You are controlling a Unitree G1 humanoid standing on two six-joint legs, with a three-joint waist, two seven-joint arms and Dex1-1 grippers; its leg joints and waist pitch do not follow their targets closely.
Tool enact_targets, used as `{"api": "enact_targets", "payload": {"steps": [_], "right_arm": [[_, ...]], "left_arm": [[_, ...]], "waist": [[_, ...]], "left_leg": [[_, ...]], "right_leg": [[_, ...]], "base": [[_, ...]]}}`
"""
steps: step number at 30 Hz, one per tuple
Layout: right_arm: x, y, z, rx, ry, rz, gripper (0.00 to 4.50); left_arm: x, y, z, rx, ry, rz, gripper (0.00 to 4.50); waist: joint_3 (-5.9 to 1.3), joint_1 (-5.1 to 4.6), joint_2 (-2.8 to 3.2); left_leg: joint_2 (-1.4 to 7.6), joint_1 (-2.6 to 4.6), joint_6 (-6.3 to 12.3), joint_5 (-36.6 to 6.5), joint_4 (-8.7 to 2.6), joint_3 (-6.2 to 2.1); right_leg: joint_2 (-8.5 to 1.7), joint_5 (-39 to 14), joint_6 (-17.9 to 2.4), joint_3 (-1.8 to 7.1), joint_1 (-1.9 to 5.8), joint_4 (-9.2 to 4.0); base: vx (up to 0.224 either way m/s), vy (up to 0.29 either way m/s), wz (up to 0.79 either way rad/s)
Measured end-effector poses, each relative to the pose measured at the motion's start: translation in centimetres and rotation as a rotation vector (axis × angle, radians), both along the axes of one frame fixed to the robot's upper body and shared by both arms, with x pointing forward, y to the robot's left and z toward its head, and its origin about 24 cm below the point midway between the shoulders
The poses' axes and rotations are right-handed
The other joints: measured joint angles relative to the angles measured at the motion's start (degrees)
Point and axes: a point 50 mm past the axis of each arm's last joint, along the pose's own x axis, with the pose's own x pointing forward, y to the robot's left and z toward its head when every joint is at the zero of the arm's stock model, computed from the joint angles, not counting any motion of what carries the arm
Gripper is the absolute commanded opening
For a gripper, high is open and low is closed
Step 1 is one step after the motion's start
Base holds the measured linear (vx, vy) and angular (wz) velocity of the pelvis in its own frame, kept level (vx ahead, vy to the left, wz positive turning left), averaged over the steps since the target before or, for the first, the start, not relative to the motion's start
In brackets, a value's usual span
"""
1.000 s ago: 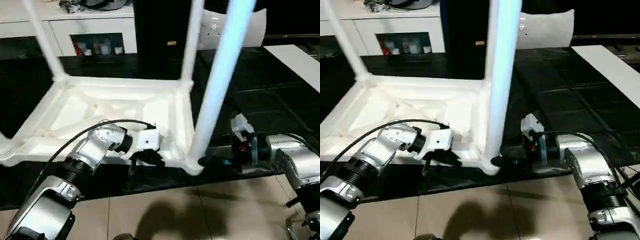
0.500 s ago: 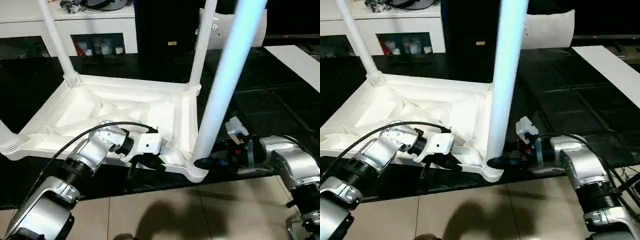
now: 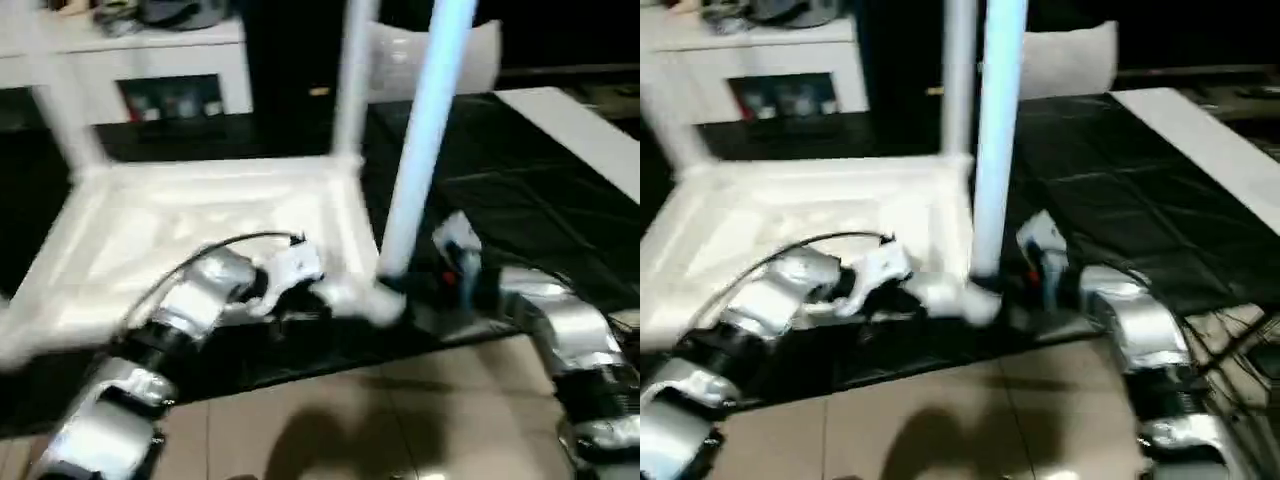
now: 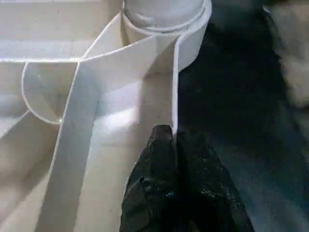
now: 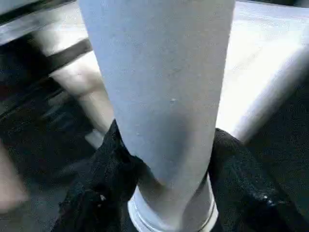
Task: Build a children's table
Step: Rotate leg to tighten
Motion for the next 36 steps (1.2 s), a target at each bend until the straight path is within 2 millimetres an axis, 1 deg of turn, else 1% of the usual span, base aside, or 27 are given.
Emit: {"api": "enact_targets", "payload": {"steps": [2,3,4,5,6,7,9,11,13,16,17,19,20,23,26,28,30,32,33,36], "right_arm": [[0.7,0.2,0.1,-0.004,-0.003,-0.097,1.95],[1.5,0.8,-0.1,0.013,0.0,-0.188,1.95],[2.0,1.1,0.1,0.014,-0.006,-0.235,1.95],[2.3,1.3,0.1,0.017,-0.013,-0.266,1.95],[2.6,1.6,0.1,0.021,-0.033,-0.296,2.29],[2.8,1.8,0.1,0.028,-0.046,-0.313,2.63],[2.9,2.2,0.2,0.061,-0.058,-0.336,2.73],[3.0,2.3,0.2,0.072,-0.063,-0.339,2.98],[2.9,2.3,0.2,0.077,-0.068,-0.33,3.07],[2.4,1.5,0.2,0.088,-0.079,-0.289,3.44],[2.3,1.3,0.1,0.095,-0.079,-0.275,3.44],[1.8,0.4,0.2,0.105,-0.089,-0.229,3.58],[1.5,0.1,0.3,0.105,-0.095,-0.203,3.75],[0.7,-0.7,0.6,0.104,-0.108,-0.105,3.95],[-0.2,-1.6,1.0,0.067,-0.111,0.034,4.28],[-0.7,-2.8,1.2,0.022,-0.101,0.112,4.38],[-1.0,-4.0,1.6,-0.012,-0.103,0.15,4.45],[-1.1,-4.2,1.7,-0.019,-0.104,0.174,4.45],[-1.4,-4.1,1.6,-0.033,-0.091,0.223,4.45],[-2.1,-4.2,1.3,-0.074,-0.054,0.337,4.45]], "left_arm": [[0.3,-0.9,-0.1,-0.019,-0.008,0.062,0.0],[0.6,-1.5,-0.2,-0.036,-0.013,0.134,0.0],[0.9,-1.9,-0.1,-0.042,-0.02,0.17,0.0],[1.0,-2.1,-0.1,-0.046,-0.027,0.193,0.0],[1.1,-2.3,0.0,-0.053,-0.035,0.22,0.0],[1.2,-2.4,0.1,-0.055,-0.04,0.236,0.0],[1.4,-2.4,0.3,-0.052,-0.053,0.25,0.0],[1.4,-2.5,0.4,-0.052,-0.057,0.251,0.0],[1.4,-2.5,0.4,-0.052,-0.06,0.25,0.0],[1.4,-2.3,0.5,-0.046,-0.072,0.232,0.0],[1.4,-2.2,0.5,-0.043,-0.075,0.222,0.0],[1.4,-1.9,0.4,-0.034,-0.09,0.192,0.0],[1.4,-1.6,0.4,-0.03,-0.093,0.176,0.0],[1.4,-0.8,0.4,-0.014,-0.104,0.138,0.0],[1.3,0.3,0.4,0.021,-0.126,0.065,0.0],[1.0,1.1,0.6,0.045,-0.133,-0.017,0.0],[0.8,2.0,0.7,0.068,-0.133,-0.082,0.0],[0.7,2.3,0.8,0.078,-0.132,-0.126,0.0],[0.5,2.5,0.9,0.084,-0.134,-0.162,0.0],[-0.3,2.4,0.8,0.082,-0.111,-0.279,0.0]], "waist": [[0.0,-0.52,0.0],[0.0,-0.81,0.0],[0.0,-0.94,0.0],[0.0,-0.94,0.0],[0.0,-0.92,0.0],[0.0,-0.92,0.0],[0.0,-0.76,0.0],[0.0,-0.41,0.0],[0.0,-0.22,0.0],[0.0,0.08,0.0],[0.0,0.18,0.0],[0.03,0.34,0.04],[0.03,0.35,0.03],[0.04,0.31,0.03],[0.04,0.61,0.03],[0.04,1.19,0.03],[0.04,1.69,0.02],[0.04,2.0,0.02],[0.03,2.26,0.02],[0.03,3.24,0.02]], "left_leg": [[0.0,-0.07,0.01,0.0,-0.05,0.0],[0.01,-0.15,0.01,0.0,-0.06,0.0],[0.0,-0.19,0.01,0.0,-0.07,-0.02],[0.0,-0.4,0.02,0.0,-0.11,-0.02],[0.01,-0.77,0.05,0.0,-0.13,-0.03],[0.01,-0.88,0.22,0.1,-0.17,-0.03],[0.03,-1.05,0.38,0.2,-0.29,-0.03],[0.03,-1.07,0.49,0.1,-0.35,-0.02],[0.03,-1.05,0.57,0.0,-0.35,-0.01],[0.02,-1.04,0.59,0.0,-0.31,0.0],[0.03,-1.04,0.59,0.0,-0.29,0.0],[0.04,-1.01,0.59,0.0,-0.28,0.0],[0.04,-1.02,0.58,0.0,-0.27,0.0],[0.06,-1.01,0.56,0.1,-0.2,0.0],[0.08,-1.01,0.56,0.1,-0.1,0.0],[0.08,-0.99,0.56,0.1,-0.04,-0.01],[0.07,-0.96,0.56,0.0,-0.02,-0.01],[0.07,-0.95,0.56,0.0,-0.01,-0.01],[0.06,-0.95,0.56,0.0,0.0,-0.01],[0.06,-0.96,0.57,0.0,-0.01,-0.01]], "right_leg": [[0.0,0.0,0.0,-0.01,0.01,-0.1],[0.01,0.1,0.0,-0.03,0.0,-0.11],[0.01,0.1,0.0,-0.03,-0.15,-0.11],[0.01,0.2,0.0,-0.03,-0.27,-0.11],[0.02,0.3,0.0,-0.04,-0.43,-0.11],[0.02,0.3,0.0,-0.04,-0.56,-0.1],[0.04,0.4,-0.3,-0.04,-0.78,-0.07],[0.04,0.3,-0.3,-0.05,-0.82,-0.06],[0.04,0.3,-0.3,-0.05,-0.84,-0.05],[0.02,0.3,-0.4,-0.05,-0.96,-0.04],[0.02,0.3,-0.4,-0.05,-0.96,-0.02],[0.02,0.3,-0.4,-0.04,-0.96,0.03],[0.03,0.3,-0.4,-0.04,-0.94,0.08],[0.03,0.3,-0.4,-0.04,-0.92,0.19],[0.03,0.3,-0.4,-0.04,-0.91,0.23],[0.03,0.3,-0.3,-0.03,-0.89,0.22],[0.02,0.3,-0.4,-0.02,-0.89,0.23],[0.02,0.3,-0.4,0.0,-0.87,0.24],[0.01,0.3,-0.4,0.0,-0.87,0.23],[0.0,0.3,-0.3,-0.01,-0.87,0.24]], "base": [[0.0,0.0,0.0],[0.0,0.0,0.0],[0.0,0.0,0.0],[0.0,0.0,0.0],[0.0,0.0,0.0],[0.0,0.0,0.0],[0.0,0.0,0.0],[0.0,0.0,0.0],[0.0,0.0,0.0],[0.0,0.0,0.0],[0.0,0.0,0.0],[0.0,0.0,0.0],[0.0,0.0,0.0],[0.0,0.0,0.0],[0.0,0.0,0.0],[0.0,0.0,0.0],[0.0,0.0,0.0],[0.0,0.0,0.0],[0.0,0.0,0.0],[0.0,0.0,0.0]]}}
